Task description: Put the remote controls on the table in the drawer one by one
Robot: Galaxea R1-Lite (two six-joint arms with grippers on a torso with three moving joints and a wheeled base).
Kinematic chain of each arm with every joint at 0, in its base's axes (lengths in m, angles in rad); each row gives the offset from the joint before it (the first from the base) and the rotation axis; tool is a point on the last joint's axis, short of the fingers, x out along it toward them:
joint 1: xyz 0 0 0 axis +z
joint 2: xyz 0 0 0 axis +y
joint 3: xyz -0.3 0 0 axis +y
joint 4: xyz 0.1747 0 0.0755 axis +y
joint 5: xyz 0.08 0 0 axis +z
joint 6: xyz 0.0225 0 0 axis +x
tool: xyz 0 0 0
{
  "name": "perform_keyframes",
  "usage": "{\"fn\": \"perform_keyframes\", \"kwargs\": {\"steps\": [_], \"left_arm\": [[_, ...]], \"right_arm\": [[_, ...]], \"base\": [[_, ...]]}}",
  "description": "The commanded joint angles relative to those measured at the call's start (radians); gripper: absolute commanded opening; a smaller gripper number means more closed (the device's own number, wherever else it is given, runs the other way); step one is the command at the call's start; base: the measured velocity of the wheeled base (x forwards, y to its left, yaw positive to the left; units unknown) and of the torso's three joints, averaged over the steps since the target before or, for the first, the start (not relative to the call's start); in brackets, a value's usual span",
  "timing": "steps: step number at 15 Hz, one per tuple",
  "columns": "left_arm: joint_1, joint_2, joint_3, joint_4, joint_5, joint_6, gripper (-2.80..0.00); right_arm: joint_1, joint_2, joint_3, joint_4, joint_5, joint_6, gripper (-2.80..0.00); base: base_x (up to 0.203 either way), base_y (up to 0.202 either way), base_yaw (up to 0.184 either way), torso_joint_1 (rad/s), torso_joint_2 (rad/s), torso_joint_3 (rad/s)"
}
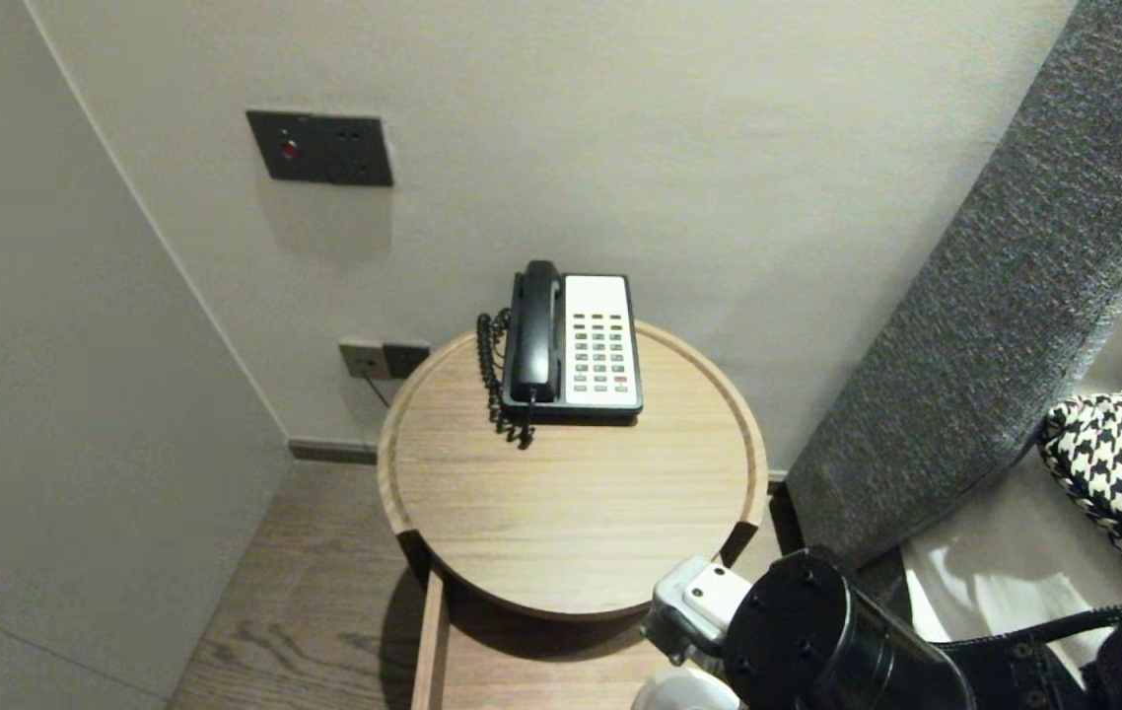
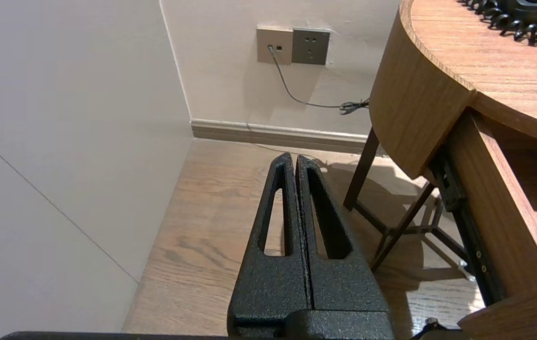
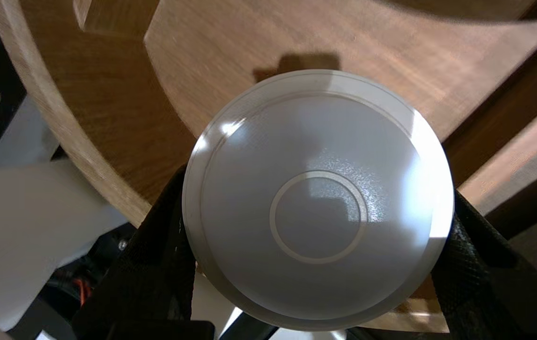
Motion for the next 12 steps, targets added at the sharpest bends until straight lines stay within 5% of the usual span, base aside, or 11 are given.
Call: {"fn": "perform_keyframes", "kwargs": {"steps": [1, 12], "left_arm": [[0.000, -0.002, 0.000, 0.000, 0.001, 0.000, -2.80], [0.000, -0.002, 0.000, 0.000, 0.001, 0.000, -2.80]], "right_arm": [[0.005, 0.049, -0.005, 0.002, 0.014, 0.001, -2.80], [0.044, 0.183, -0.042, -0.050, 0.011, -0.001, -2.80]], "base": [[0.000, 0.000, 0.000, 0.000, 0.00, 0.000], [0.000, 0.000, 0.000, 0.000, 0.00, 0.000]]}}
